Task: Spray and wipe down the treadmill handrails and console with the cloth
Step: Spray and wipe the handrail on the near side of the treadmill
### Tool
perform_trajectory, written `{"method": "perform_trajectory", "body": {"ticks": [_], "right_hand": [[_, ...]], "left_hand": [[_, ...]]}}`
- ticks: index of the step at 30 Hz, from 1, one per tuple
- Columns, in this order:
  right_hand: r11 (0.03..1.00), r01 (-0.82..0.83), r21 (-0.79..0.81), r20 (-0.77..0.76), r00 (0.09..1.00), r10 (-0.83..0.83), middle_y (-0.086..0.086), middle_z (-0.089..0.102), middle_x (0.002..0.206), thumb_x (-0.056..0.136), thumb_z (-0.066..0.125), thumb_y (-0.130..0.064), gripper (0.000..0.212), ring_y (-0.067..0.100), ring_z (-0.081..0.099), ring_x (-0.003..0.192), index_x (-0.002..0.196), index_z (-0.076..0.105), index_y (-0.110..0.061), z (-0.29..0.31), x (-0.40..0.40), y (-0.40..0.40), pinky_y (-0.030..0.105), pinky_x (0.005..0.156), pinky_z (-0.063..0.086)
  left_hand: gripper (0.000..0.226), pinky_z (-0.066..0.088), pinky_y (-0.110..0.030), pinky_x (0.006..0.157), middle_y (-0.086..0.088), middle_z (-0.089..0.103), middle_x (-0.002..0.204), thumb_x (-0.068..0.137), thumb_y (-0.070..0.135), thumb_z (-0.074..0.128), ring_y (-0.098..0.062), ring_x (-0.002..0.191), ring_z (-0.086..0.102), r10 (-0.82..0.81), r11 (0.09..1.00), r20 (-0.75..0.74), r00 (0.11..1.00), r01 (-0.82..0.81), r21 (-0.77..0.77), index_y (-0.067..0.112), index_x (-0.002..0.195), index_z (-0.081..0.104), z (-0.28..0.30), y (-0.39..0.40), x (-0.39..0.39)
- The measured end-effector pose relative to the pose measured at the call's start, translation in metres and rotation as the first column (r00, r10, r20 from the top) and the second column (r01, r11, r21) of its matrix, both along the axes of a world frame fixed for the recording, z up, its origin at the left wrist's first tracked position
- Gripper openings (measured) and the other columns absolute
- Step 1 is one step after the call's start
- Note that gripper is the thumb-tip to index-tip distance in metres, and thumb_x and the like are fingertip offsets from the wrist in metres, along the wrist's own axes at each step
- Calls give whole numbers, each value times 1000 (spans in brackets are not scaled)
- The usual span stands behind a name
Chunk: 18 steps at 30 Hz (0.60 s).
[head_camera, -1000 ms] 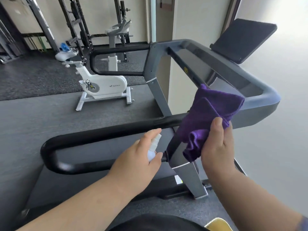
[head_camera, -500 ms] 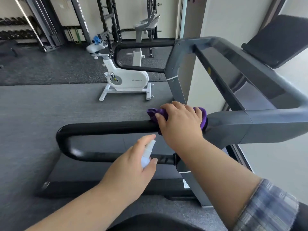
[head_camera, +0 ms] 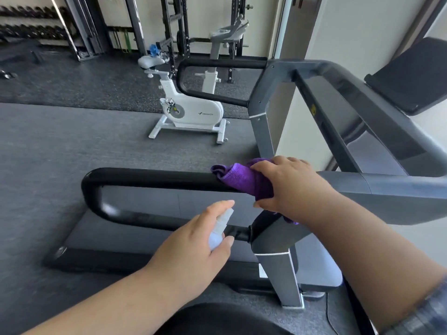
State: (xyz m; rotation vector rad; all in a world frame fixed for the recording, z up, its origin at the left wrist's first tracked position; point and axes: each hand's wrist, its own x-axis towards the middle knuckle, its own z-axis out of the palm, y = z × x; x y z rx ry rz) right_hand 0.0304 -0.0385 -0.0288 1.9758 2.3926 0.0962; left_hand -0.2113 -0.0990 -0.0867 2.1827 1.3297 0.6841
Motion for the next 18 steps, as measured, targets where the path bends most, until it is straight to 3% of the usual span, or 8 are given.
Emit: {"method": "perform_trajectory", "body": {"ticks": [3,8,11,14,18], "right_hand": [[995,-56,83,65,997,51,2,60,114,72,68,-68,76,28,59,101,135,45,-32,-3,-21,10,39,88,45],[981,-122,153,-18,992,126,4,57,115,76,71,-59,68,31,58,102,133,47,-29,-17,-58,16,43,90,45],[985,-100,139,-80,991,112,2,56,122,75,72,-56,72,30,56,110,137,43,-35,-18,-44,13,44,95,44],[995,-42,90,-84,995,50,-1,56,124,71,74,-55,76,28,55,114,138,39,-41,-11,-13,6,42,97,42],[999,19,38,-37,999,-18,-3,55,123,70,77,-51,80,26,54,115,138,35,-43,-5,10,-1,40,98,40]], "left_hand": [[57,35,-7,85,46,43,116,88,51,53,14,110,45,11,1000,8,1000,-11,-7,75,126,18,-2,-3,0],[55,45,-23,91,31,52,128,84,56,49,6,109,52,-4,1000,16,1000,4,-10,68,130,22,-2,-4,12],[55,40,-12,89,29,53,130,85,54,51,8,111,50,-14,1000,-1,1000,14,10,67,131,23,-3,-4,15],[59,31,2,84,38,51,117,88,49,55,16,106,46,0,1000,-15,1000,0,14,73,128,19,-5,-5,11],[58,34,0,83,36,51,117,85,55,50,12,107,47,27,1000,-3,1000,-27,2,77,126,15,-6,-7,2]]}}
